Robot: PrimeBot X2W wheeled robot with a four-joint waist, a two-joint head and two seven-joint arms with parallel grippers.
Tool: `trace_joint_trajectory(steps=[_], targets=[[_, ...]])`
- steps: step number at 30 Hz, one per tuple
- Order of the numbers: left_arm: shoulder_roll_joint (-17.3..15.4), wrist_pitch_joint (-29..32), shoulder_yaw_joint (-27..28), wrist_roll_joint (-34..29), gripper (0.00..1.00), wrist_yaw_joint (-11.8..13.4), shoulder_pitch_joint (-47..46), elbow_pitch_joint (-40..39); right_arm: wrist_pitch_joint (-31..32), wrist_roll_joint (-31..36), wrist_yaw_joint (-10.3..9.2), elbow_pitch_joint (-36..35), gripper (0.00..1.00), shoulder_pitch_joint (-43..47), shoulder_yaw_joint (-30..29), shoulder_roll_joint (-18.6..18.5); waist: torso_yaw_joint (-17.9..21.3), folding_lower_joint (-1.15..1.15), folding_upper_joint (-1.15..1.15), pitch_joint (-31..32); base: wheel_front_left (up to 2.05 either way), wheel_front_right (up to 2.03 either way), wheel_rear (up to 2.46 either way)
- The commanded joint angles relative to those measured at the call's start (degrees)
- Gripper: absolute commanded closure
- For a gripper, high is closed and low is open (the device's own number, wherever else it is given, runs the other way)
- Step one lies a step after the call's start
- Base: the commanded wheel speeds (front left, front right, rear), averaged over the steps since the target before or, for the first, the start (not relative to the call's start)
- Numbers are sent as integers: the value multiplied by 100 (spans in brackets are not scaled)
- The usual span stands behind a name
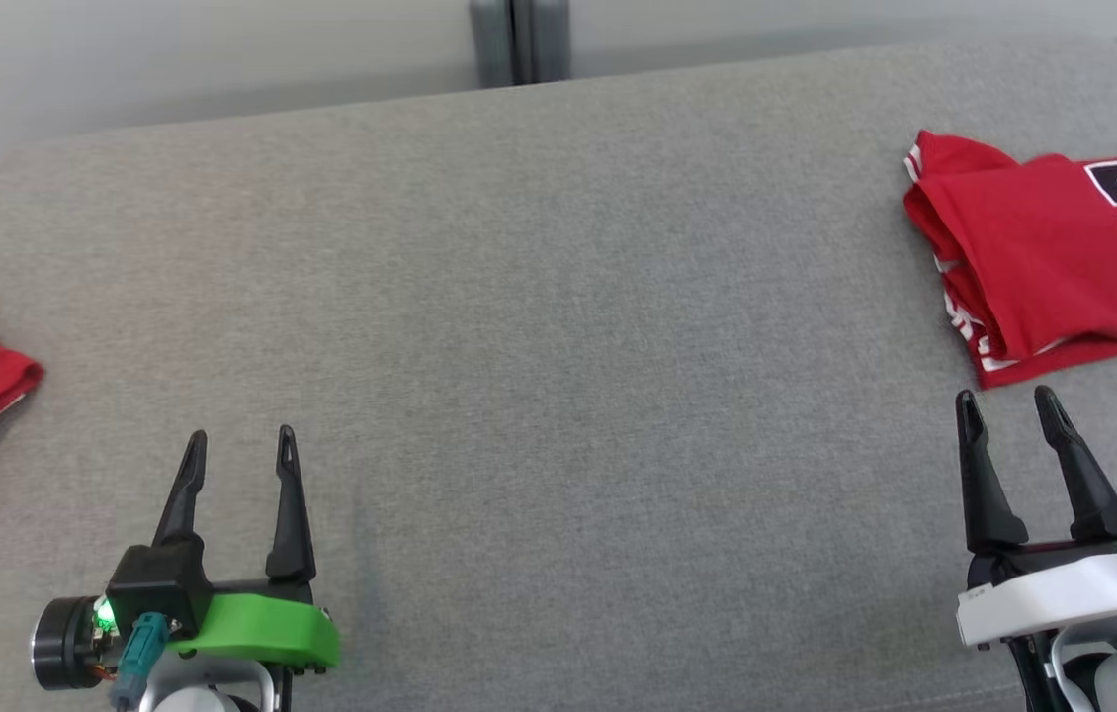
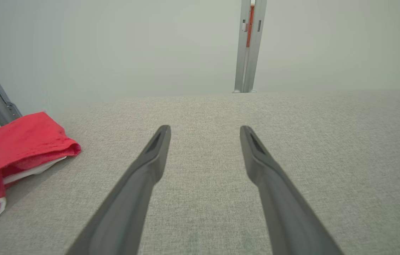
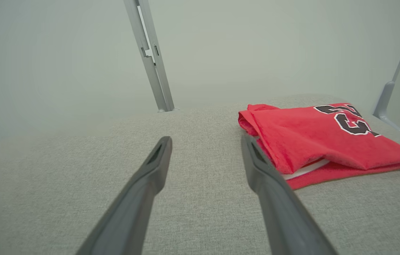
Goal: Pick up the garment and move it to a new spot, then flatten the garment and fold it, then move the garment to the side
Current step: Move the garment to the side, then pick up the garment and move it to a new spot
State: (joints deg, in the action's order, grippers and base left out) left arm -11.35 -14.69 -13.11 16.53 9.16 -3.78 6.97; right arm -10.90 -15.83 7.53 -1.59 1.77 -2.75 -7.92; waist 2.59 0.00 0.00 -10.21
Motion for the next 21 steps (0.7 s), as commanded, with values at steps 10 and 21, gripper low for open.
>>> trace_joint_trajectory(steps=[10,21], targets=[[-9,-53,-97,59,0,-192,452,269,286,117,-8,-225,0,591,7,86,-347,0,0,865,0,0,0],[-26,-51,-128,26,0,-211,508,454,467,199,-7,-495,0,853,-8,122,-330,0,0,1058,0,0,0]])
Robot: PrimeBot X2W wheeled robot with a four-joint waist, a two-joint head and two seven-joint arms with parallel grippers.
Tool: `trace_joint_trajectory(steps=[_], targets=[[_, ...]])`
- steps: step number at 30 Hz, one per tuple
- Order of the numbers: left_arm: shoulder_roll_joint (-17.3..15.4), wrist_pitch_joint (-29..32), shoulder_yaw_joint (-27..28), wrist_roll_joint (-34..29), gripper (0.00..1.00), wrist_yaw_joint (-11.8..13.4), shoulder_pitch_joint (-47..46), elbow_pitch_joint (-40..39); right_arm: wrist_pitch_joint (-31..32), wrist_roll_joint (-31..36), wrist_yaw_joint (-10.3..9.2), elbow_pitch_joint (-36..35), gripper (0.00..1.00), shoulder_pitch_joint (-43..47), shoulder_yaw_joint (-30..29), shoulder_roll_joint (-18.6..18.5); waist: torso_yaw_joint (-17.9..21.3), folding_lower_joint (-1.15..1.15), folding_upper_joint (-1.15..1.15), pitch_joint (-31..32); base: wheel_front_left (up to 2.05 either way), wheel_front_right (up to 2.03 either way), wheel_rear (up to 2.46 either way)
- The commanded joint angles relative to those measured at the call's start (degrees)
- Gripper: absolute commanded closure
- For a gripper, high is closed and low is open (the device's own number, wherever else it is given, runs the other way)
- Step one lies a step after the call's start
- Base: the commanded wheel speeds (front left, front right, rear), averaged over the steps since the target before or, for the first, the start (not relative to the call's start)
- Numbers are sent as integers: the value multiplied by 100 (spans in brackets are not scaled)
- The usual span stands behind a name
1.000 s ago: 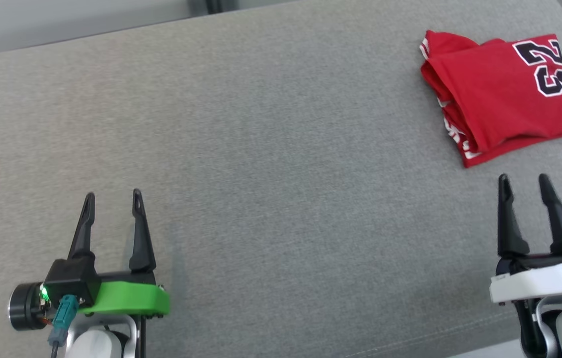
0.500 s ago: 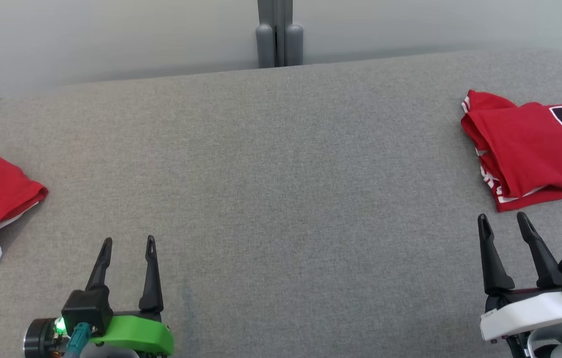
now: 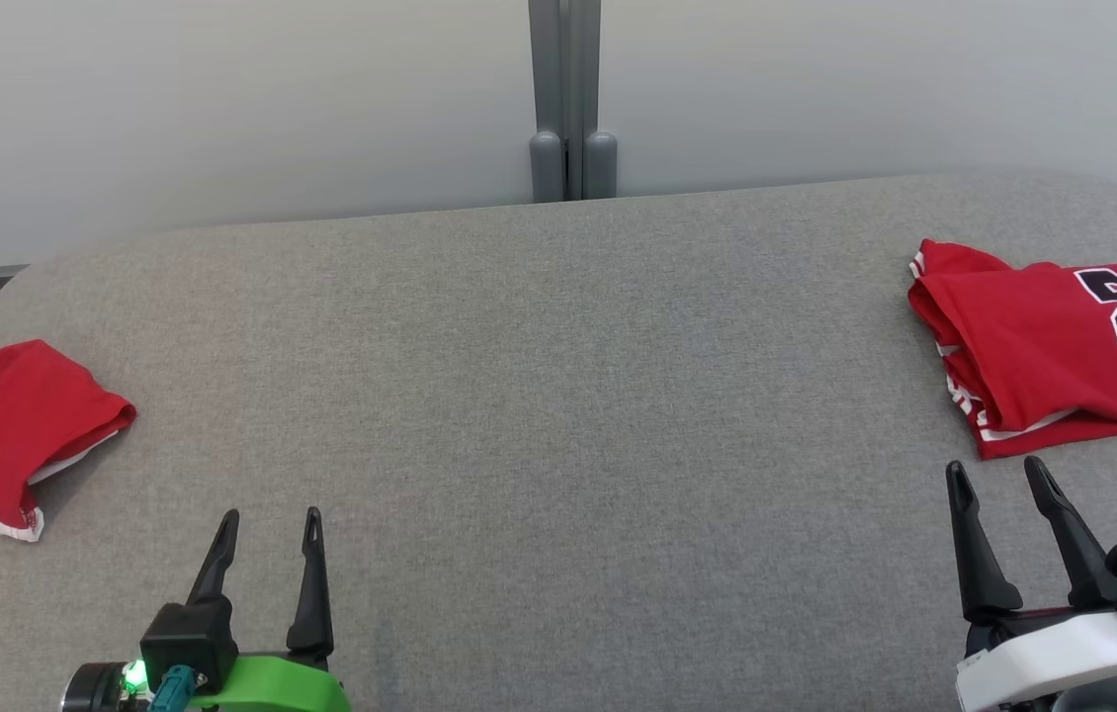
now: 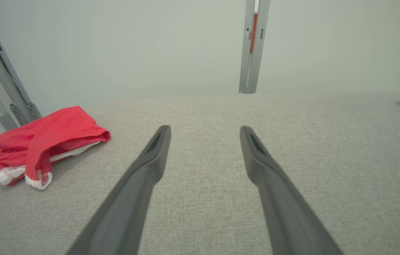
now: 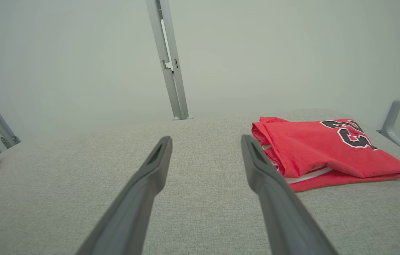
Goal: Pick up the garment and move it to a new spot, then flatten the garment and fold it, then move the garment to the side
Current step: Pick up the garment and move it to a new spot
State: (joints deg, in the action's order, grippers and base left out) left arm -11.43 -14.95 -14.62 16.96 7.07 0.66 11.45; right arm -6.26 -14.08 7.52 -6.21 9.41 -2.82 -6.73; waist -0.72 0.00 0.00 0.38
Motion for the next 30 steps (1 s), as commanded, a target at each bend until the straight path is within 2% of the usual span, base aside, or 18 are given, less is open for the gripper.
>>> trace_joint_trajectory(steps=[1,8,12,25,30], targets=[[-14,-26,28,-11,0,0,60,11,9,27,-6,-48,0,95,-6,6,1,0,0,-1,0,0,0],[-10,-29,59,-21,0,5,-33,22,39,70,-6,-116,0,131,-119,27,-83,0,0,-31,0,0,0],[24,-25,88,-35,0,-4,-169,-25,43,74,-6,-185,0,189,-182,35,-319,0,0,-117,0,0,0],[283,-25,433,-88,0,-97,-669,-47,358,144,-4,-760,0,-71,107,-100,-1939,0,0,-430,0,0,0],[395,-24,601,-144,0,-168,-731,40,486,183,-4,-926,0,-135,158,-132,-2328,0,0,-499,0,0,0]])
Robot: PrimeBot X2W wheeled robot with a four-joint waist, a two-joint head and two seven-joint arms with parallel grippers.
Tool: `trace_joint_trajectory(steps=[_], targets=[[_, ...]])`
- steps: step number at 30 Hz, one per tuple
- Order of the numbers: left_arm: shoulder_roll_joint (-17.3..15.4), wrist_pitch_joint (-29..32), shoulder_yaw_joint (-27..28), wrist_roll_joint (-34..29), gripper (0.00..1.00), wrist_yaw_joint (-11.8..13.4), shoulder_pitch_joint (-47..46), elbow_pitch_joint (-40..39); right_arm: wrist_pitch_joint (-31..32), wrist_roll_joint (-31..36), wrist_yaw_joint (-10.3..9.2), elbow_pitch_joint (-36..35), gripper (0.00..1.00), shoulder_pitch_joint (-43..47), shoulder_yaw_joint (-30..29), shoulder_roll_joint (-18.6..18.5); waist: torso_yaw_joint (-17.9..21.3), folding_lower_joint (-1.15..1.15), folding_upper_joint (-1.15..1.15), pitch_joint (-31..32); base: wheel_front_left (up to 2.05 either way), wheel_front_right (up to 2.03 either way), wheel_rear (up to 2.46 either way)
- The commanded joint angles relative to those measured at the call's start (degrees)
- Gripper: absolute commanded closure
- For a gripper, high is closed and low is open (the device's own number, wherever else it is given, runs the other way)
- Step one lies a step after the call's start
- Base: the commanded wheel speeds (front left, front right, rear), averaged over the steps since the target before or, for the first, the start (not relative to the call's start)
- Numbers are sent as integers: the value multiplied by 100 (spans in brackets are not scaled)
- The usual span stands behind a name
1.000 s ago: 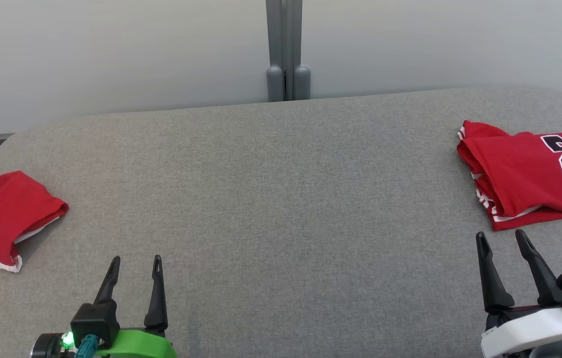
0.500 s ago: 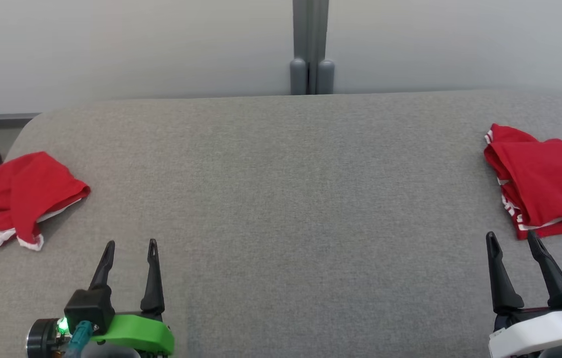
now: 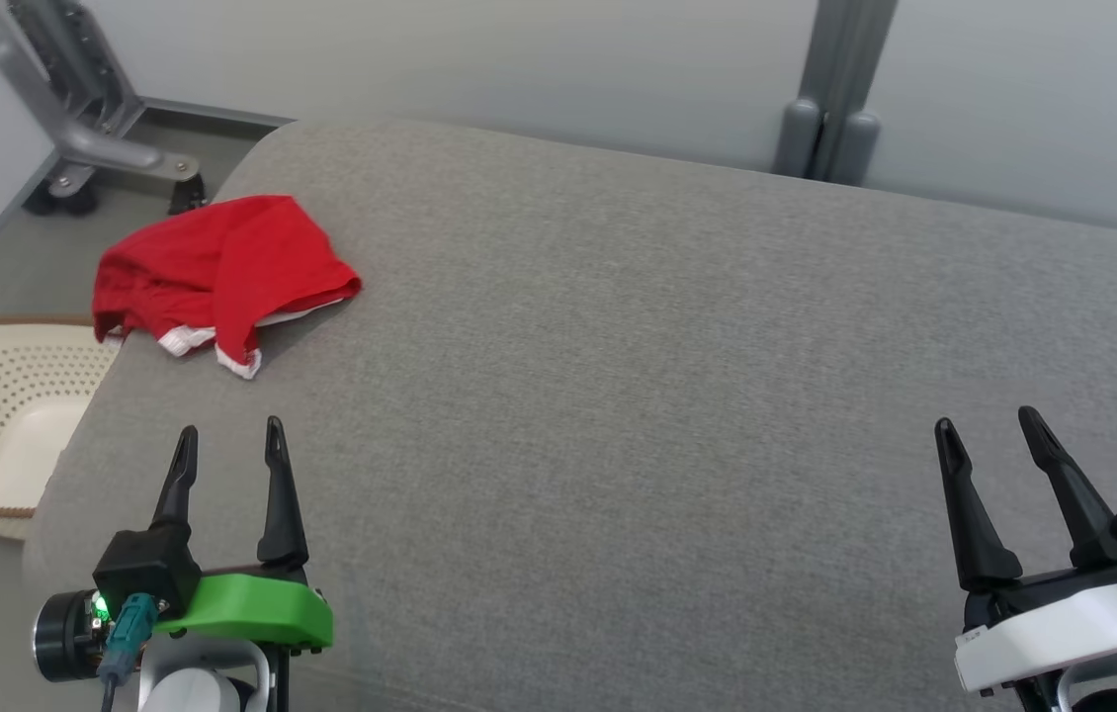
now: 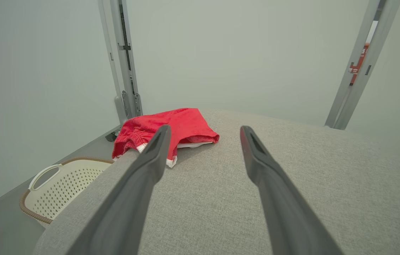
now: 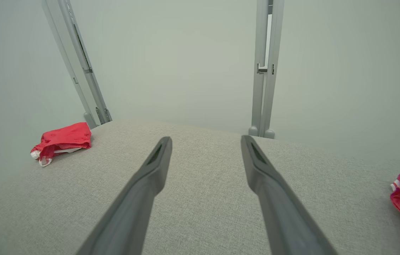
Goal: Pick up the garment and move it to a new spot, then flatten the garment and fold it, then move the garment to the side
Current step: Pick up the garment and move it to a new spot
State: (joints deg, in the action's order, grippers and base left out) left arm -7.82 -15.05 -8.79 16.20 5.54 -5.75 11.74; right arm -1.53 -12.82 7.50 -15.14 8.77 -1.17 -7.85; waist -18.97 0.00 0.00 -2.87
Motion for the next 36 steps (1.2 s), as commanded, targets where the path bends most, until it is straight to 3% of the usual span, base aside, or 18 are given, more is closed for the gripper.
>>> trace_joint_trajectory(steps=[1,6,14,18,22,28,32,34,36], targets=[[53,-14,60,-72,0,-31,-100,21,35,60,-2,-63,0,-94,-3,-30,-559,0,0,-208,0,0,0],[165,-14,229,-109,0,-103,-282,38,173,89,-2,-235,0,-220,10,-109,-633,0,0,-523,0,0,0],[364,-9,396,61,0,-363,-1538,583,601,150,-2,-836,0,-691,-54,-466,-331,0,0,-1860,0,0,0],[388,-7,468,192,0,-571,-2450,1472,739,144,-2,-1081,0,-923,-157,-627,-122,0,0,-2532,0,0,0],[200,-8,617,315,0,-788,-3250,2646,783,122,-2,-1222,0,-1108,-187,-713,111,0,0,-3016,0,0,0],[-53,-9,885,586,0,-970,-4116,4293,702,107,-2,-1193,0,-1277,-236,-736,355,0,0,-3314,0,0,0],[-215,-9,1055,715,0,-1022,-4405,4881,630,97,-1,-1124,0,-1325,-258,-730,449,0,0,-3330,0,0,0],[-335,-10,1161,734,100,-1025,-4467,4923,577,99,-1,-1088,0,-1362,-246,-718,492,0,0,-3299,0,0,0],[-421,-10,1277,671,100,-958,-4408,4761,516,133,-2,-1052,0,-1387,-232,-708,528,0,0,-3216,0,0,0]])
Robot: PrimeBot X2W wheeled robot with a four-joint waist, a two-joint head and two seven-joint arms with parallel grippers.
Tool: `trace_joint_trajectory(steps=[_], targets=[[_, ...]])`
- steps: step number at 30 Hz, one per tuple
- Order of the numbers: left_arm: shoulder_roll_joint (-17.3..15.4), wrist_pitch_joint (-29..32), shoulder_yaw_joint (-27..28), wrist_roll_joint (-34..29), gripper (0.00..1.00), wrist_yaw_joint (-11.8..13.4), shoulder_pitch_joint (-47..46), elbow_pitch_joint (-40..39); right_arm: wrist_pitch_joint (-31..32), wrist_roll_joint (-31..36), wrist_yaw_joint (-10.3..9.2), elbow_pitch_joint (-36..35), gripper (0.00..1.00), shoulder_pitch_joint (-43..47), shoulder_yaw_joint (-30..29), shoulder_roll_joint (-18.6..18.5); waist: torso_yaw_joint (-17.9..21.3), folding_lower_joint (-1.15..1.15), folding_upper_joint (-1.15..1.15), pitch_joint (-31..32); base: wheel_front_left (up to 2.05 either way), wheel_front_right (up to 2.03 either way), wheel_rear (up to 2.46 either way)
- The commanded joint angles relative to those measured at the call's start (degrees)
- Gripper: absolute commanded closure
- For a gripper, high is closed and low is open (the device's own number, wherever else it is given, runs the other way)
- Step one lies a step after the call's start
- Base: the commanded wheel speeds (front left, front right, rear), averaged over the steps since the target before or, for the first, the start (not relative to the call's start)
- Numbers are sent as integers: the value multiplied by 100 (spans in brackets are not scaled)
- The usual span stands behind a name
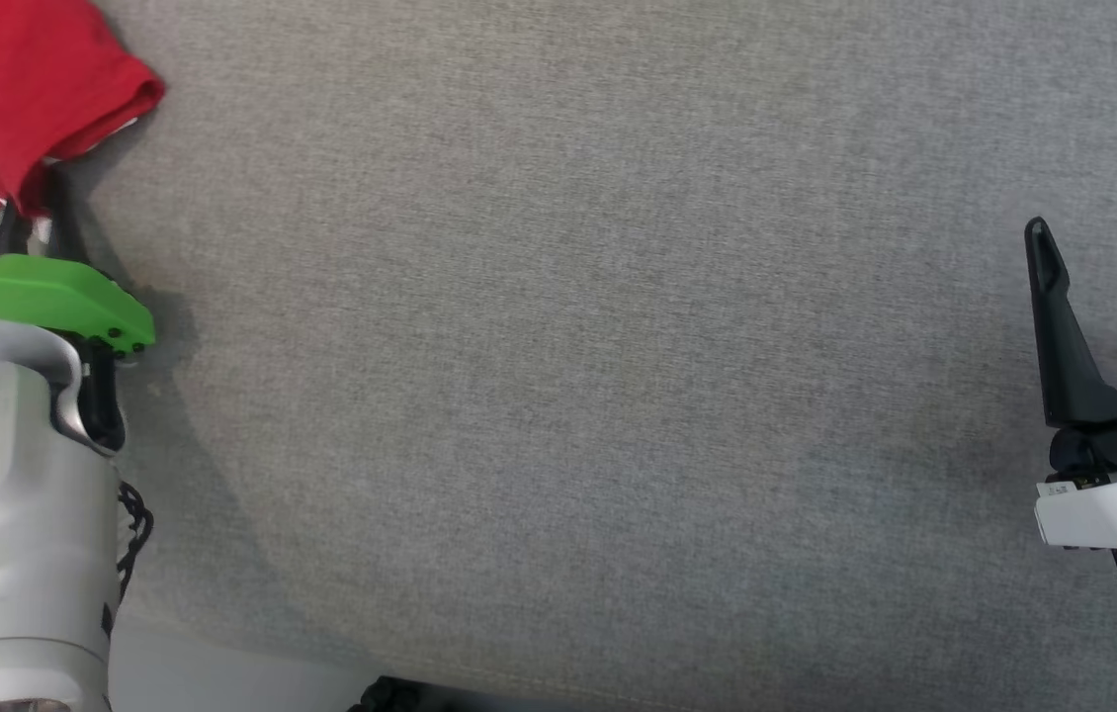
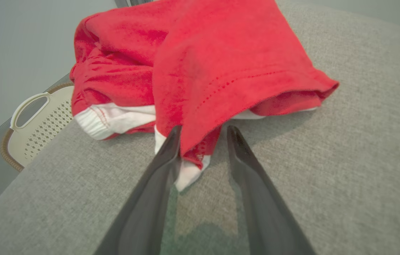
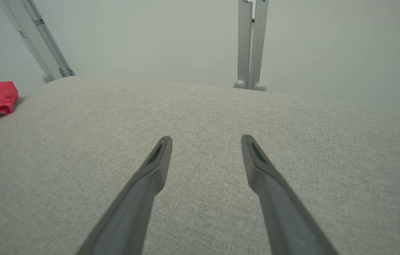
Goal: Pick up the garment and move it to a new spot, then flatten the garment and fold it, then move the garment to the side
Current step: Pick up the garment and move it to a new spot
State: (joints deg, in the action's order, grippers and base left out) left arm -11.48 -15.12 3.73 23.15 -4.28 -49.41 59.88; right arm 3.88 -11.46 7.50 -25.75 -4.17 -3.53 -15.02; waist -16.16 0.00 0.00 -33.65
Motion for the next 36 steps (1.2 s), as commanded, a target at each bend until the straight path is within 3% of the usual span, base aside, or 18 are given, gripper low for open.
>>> trace_joint_trajectory(steps=[1,11,21,27,36], targets=[[-79,0,88,-61,100,55,37,-152,-64,0,-2,45,0,-89,16,26,264,0,0,-85,0,0,0],[-153,0,835,-581,100,330,1177,-1934,-386,-14,-1,500,0,81,164,248,455,0,0,1064,0,0,0],[262,-2,733,-1205,100,415,2744,-3571,-606,-105,-1,1005,0,555,499,393,859,0,0,2396,0,0,0],[611,176,224,-1317,100,316,3523,-4112,-675,-159,-2,1181,0,836,629,573,1310,0,0,2928,0,0,0],[841,603,-1490,-1231,100,-30,3326,-4385,-762,-218,-2,1165,0,929,556,736,2289,0,0,2738,0,0,0]])
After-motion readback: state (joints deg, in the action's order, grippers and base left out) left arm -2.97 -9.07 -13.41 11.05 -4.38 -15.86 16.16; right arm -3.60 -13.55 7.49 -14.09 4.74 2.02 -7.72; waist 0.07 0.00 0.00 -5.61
